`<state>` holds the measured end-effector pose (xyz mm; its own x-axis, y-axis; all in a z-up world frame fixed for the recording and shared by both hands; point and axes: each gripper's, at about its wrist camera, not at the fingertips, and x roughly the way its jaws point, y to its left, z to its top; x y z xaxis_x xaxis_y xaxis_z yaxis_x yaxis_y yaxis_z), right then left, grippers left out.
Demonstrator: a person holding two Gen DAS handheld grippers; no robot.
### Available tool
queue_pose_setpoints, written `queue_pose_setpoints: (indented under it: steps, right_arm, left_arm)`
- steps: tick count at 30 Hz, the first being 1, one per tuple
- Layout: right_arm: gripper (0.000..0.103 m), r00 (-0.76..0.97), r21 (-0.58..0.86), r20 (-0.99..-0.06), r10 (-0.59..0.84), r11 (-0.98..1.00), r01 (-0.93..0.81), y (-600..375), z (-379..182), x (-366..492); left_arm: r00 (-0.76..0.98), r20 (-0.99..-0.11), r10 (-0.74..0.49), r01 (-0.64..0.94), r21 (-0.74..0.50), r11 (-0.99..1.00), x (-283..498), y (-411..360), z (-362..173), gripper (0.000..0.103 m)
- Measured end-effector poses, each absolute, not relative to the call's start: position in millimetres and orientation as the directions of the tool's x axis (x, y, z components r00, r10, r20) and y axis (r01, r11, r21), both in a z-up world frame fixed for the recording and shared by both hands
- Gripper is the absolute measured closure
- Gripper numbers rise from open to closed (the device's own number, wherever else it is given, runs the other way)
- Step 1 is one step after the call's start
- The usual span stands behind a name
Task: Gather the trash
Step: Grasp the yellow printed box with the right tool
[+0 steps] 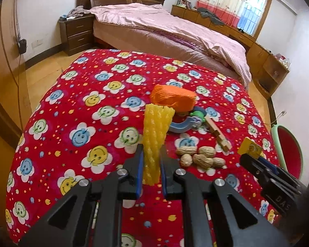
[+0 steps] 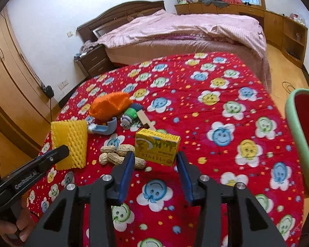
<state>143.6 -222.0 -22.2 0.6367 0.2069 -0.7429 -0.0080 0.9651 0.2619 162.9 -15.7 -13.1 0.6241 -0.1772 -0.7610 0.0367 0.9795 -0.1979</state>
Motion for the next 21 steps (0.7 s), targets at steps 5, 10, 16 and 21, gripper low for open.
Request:
queue_pose_setpoints:
  steps: [5,10,16,21]
  right_arm:
    - [0.058,0.683,0.261,-0.707,0.185,0.965,0.009,-237.7,-3.6,127.5]
    - [0.058,0.722,0.269,-0.674,0.16,0.962,0.038,-257.3,12.8,111.3]
    - [0.058,0.753,0.264,-0.647,0.117,0.962,0.077,-278.5,28.0,93.9]
    - [0.058,0.772,0.256,-0.632,0.071,0.959,0.121,-298.5,37.2,79.7]
  left_arm:
    - [0.636,-0.748,-0.191,0.069,-0.191,0.979,159.2,-29.7,-3.5,0.09]
    - [0.649,-0.732,-0.207,0.108,-0.181,0.978,154.5,-45.9,7.5,0.09]
    - [0.66,-0.714,-0.233,0.167,-0.163,0.972,149.3,-70.9,20.9,0.09]
    - [0.663,-0.7,-0.266,0.227,-0.151,0.962,144.9,-95.2,31.4,0.09]
